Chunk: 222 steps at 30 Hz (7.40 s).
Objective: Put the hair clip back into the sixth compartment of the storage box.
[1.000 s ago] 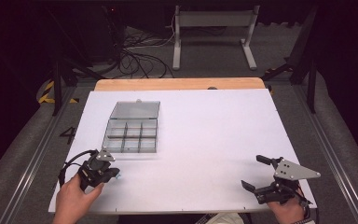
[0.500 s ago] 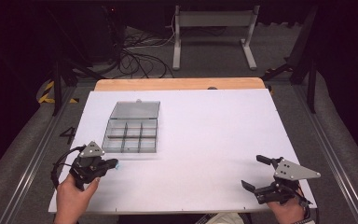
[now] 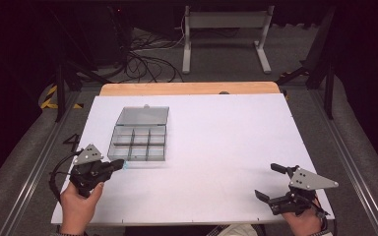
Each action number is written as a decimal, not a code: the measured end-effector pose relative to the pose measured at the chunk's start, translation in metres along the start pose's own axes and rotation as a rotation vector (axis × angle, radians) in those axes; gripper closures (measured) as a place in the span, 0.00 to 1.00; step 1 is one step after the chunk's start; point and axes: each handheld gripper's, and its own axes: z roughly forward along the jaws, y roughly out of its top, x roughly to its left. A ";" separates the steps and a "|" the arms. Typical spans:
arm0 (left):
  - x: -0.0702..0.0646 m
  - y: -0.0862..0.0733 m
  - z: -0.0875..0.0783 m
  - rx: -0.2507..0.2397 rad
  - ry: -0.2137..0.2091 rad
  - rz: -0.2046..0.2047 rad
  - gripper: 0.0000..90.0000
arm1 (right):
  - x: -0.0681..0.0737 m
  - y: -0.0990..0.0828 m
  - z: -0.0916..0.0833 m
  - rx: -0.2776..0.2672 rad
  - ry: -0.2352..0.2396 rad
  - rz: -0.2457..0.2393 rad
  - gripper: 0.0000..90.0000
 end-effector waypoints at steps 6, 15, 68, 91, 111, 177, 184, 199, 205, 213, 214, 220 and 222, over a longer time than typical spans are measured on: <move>0.001 -0.001 -0.004 -0.049 -0.001 -0.012 0.99 | 0.000 0.000 0.000 0.002 -0.001 0.000 0.00; 0.002 -0.002 -0.007 -0.094 -0.006 -0.033 0.99 | 0.000 0.000 0.000 0.003 -0.001 -0.001 0.00; 0.000 0.059 0.058 -0.069 -0.010 0.011 0.99 | 0.000 0.000 0.001 0.003 0.000 0.005 0.00; 0.009 0.067 0.090 -0.047 -0.017 -0.023 0.99 | 0.000 -0.001 0.001 0.002 0.000 0.003 0.00; 0.014 0.064 0.109 0.042 -0.035 -0.052 0.99 | 0.000 -0.001 0.000 0.004 0.002 -0.001 0.00; 0.002 0.065 0.086 0.027 -0.063 -0.014 0.53 | 0.000 -0.001 0.000 0.003 0.002 0.002 0.00; -0.002 0.066 0.077 0.000 -0.065 0.008 0.50 | 0.000 0.000 0.001 0.003 0.001 0.003 0.00; -0.013 0.064 0.057 -0.070 -0.069 0.037 0.36 | 0.000 -0.001 0.000 0.001 0.002 0.004 0.00; -0.019 0.059 0.044 -0.128 -0.061 0.063 0.27 | 0.000 0.000 0.001 0.001 0.003 0.003 0.00; -0.025 0.047 0.028 -0.209 -0.032 0.089 0.17 | 0.000 0.000 0.001 0.002 0.005 0.003 0.00; -0.025 0.045 0.026 -0.222 -0.033 0.086 0.17 | 0.000 0.000 0.001 0.002 0.005 0.003 0.00; -0.025 0.033 0.016 -0.265 -0.032 0.080 0.15 | 0.001 0.000 0.001 0.003 0.006 0.003 0.00; -0.024 0.029 0.014 -0.275 -0.030 0.076 0.15 | 0.001 -0.001 0.001 0.004 0.006 0.002 0.00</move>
